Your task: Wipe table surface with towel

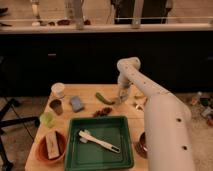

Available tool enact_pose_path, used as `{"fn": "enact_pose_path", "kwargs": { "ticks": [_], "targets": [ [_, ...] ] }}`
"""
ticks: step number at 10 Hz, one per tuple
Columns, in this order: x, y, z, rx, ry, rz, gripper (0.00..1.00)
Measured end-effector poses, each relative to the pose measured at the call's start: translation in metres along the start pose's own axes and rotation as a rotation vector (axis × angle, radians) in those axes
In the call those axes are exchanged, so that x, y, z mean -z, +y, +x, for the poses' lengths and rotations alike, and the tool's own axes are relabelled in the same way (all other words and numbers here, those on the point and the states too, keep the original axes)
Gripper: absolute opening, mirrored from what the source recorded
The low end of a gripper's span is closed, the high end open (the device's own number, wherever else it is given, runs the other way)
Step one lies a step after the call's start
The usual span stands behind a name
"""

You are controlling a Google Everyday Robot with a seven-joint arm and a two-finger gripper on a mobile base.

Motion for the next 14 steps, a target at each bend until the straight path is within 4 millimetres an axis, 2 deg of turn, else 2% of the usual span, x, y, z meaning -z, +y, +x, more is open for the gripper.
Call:
{"fn": "enact_pose_path", "kwargs": {
  "ticks": [3,5,6,8,12,14],
  "targets": [
    [0.022,0.007,-0.003,0.009,-0.016,0.178,0.0],
    [0.026,0.006,-0.016,0.028,-0.161,0.216,0.0],
    [0.025,0.007,-0.016,0.031,-0.229,0.222,0.0],
    [0.022,0.003,-0.029,0.037,-0.306,0.217,0.0],
    [0.009,-0.001,-0.039,0.045,-0.375,0.16,0.0],
    [0.002,0.0,-0.038,0.043,-0.383,0.132,0.0]
  ]
}}
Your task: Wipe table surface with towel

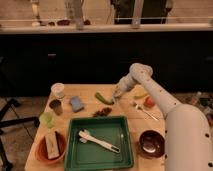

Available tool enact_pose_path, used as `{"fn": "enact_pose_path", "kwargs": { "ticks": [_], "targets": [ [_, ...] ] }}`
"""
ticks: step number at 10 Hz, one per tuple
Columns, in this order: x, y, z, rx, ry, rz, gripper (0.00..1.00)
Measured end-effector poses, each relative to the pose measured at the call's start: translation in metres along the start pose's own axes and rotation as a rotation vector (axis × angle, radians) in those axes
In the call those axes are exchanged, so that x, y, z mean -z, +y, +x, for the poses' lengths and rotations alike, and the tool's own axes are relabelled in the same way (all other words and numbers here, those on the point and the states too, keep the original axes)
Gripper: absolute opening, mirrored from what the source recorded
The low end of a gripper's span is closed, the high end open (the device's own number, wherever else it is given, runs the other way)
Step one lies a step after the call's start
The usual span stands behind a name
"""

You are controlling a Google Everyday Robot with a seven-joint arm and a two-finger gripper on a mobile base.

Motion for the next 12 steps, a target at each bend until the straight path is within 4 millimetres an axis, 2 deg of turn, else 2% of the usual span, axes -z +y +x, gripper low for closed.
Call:
{"fn": "enact_pose_path", "kwargs": {
  "ticks": [8,10,12],
  "targets": [
    [-0.005,0.0,-0.001,0.001,-0.008,-0.011,0.0],
    [-0.01,0.0,0.013,-0.032,-0.012,-0.004,0.0],
    [-0.011,-0.003,0.019,-0.049,-0.016,0.006,0.0]
  ]
}}
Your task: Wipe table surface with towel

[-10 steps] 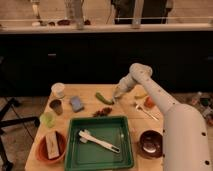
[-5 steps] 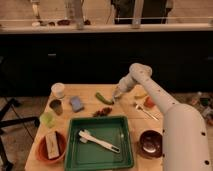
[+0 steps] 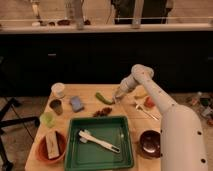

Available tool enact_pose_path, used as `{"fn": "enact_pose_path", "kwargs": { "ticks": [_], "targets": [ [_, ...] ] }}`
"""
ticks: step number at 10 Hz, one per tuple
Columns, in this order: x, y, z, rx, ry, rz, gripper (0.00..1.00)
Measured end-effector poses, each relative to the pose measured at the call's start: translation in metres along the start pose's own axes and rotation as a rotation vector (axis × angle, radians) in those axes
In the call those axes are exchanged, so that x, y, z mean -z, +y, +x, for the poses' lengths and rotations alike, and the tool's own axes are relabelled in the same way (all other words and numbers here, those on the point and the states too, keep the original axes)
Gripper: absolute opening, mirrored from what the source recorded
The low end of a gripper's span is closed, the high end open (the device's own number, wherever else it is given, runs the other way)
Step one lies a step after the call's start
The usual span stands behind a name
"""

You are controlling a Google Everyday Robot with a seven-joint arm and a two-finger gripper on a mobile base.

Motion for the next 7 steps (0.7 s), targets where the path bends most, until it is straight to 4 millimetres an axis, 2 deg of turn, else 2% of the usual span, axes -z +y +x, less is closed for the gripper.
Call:
{"fn": "enact_pose_path", "kwargs": {
  "ticks": [3,7],
  "targets": [
    [0.0,-0.001,0.008,-0.03,0.005,0.01,0.0],
    [0.008,-0.006,0.032,-0.072,0.063,0.017,0.0]
  ]
}}
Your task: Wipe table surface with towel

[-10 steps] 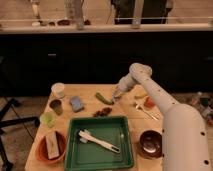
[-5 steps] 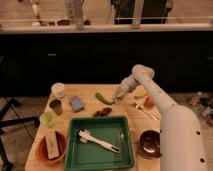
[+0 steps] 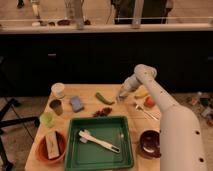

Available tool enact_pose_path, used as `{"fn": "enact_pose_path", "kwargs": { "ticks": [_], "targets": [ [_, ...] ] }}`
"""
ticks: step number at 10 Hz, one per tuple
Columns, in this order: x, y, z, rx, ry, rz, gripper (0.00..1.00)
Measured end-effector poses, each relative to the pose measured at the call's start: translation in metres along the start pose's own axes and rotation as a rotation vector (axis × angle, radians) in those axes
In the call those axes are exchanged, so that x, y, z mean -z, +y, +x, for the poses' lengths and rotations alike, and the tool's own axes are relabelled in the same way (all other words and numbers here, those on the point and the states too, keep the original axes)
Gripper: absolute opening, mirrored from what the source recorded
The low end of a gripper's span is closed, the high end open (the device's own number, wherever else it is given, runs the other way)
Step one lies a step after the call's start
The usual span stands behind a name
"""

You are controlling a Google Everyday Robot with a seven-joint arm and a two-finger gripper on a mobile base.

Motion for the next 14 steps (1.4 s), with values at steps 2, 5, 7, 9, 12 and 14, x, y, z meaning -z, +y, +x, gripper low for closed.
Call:
{"fn": "enact_pose_path", "kwargs": {
  "ticks": [2,5,7,9,12,14],
  "targets": [
    [-0.004,-0.012,0.006,-0.013,0.028,-0.006,0.0],
    [-0.025,-0.03,0.008,-0.002,0.043,-0.046,0.0],
    [-0.044,-0.029,-0.009,0.028,0.027,-0.088,0.0],
    [-0.052,-0.026,-0.023,0.053,0.009,-0.108,0.0],
    [-0.052,-0.024,-0.023,0.055,0.009,-0.114,0.0],
    [-0.051,-0.022,-0.024,0.059,0.008,-0.119,0.0]
  ]
}}
